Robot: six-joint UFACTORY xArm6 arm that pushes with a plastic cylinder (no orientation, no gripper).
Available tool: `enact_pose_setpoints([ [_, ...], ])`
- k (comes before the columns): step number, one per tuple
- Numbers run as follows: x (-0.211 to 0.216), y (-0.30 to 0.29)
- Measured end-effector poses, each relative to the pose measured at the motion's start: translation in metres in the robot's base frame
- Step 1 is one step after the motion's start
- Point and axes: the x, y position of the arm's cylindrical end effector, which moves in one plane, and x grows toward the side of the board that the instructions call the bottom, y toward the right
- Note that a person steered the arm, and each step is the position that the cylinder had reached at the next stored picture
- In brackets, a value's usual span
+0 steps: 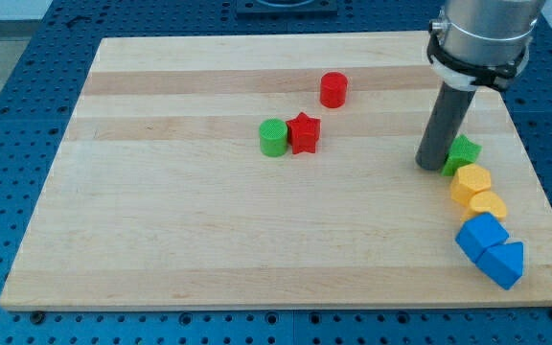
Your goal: Move your arm towards the red star
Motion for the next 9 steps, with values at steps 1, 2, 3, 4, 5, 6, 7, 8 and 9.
enact_pose_setpoints([
  [1,0.0,-0.034],
  [2,0.0,-0.067],
  [3,0.002,-0.102],
  [4,0.008,-0.119],
  [5,0.01,-0.136],
  [6,0.009,-0.162],
  [7,-0.001,-0.178],
  [8,0.001,-0.184],
  [9,-0.031,-0.185],
])
